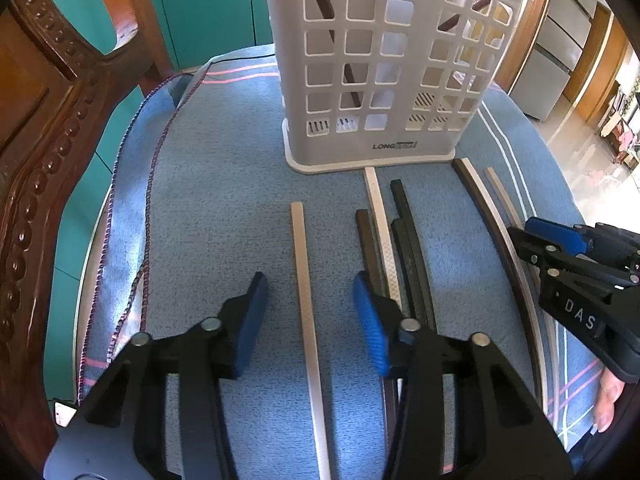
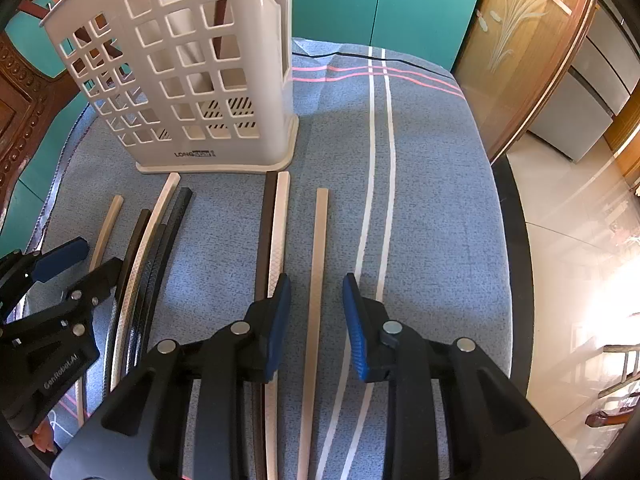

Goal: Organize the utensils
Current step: 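Align the left tool over a light wooden chopstick while the right tool aligns over another, then close both tools on the light wooden chopsticks and lift them, then carry both light chopsticks over the white basket and open both tools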

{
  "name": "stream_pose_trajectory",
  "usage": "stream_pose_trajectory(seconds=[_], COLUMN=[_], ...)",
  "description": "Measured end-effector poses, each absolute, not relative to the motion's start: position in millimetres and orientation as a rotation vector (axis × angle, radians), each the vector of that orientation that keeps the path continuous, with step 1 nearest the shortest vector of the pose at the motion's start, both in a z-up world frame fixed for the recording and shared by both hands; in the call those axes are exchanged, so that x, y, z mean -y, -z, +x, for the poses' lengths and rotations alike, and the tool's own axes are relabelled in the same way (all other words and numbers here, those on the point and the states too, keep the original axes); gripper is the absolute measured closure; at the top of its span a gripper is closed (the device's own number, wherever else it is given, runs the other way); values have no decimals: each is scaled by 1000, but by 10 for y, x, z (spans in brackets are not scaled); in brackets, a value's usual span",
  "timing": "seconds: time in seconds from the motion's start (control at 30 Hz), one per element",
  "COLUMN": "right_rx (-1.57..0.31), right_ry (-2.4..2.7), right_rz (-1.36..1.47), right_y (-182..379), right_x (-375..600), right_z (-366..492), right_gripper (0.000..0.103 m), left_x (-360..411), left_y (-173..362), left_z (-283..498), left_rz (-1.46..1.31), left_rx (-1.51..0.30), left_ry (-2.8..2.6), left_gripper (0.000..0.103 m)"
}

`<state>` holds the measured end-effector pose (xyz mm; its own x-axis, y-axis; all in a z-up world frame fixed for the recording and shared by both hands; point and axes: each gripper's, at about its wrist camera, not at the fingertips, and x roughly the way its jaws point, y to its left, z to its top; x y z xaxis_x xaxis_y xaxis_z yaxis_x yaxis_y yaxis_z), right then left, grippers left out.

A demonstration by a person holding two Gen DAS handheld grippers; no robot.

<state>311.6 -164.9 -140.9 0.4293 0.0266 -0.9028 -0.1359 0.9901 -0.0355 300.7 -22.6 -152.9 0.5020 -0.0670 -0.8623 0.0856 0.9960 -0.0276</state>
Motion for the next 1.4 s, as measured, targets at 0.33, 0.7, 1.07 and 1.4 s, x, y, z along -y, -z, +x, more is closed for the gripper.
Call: stream_pose_trajectory(seconds=[0.33, 0.7, 1.07, 1.4], right_rx=[-1124, -1056, -905, -640], right_ry=[-126, -148, -212, -315], right_rz=[-104, -41, 27, 158], right_y=[1382, 1154, 540, -428], right_x=[1604, 1692, 1847, 2085], right_z=[3104, 3067, 2736, 2032], right_gripper=[91, 97, 97, 97], left_x=[184, 6, -90, -462], left_y=[1540, 1419, 854, -430], left_z=[3042, 3093, 2879, 2267], left_rz=[14, -50, -94, -226], left_rx=[-1031, -982, -828, -485], left_ry=[89, 83, 158, 233], left_gripper=[65, 96, 96, 96])
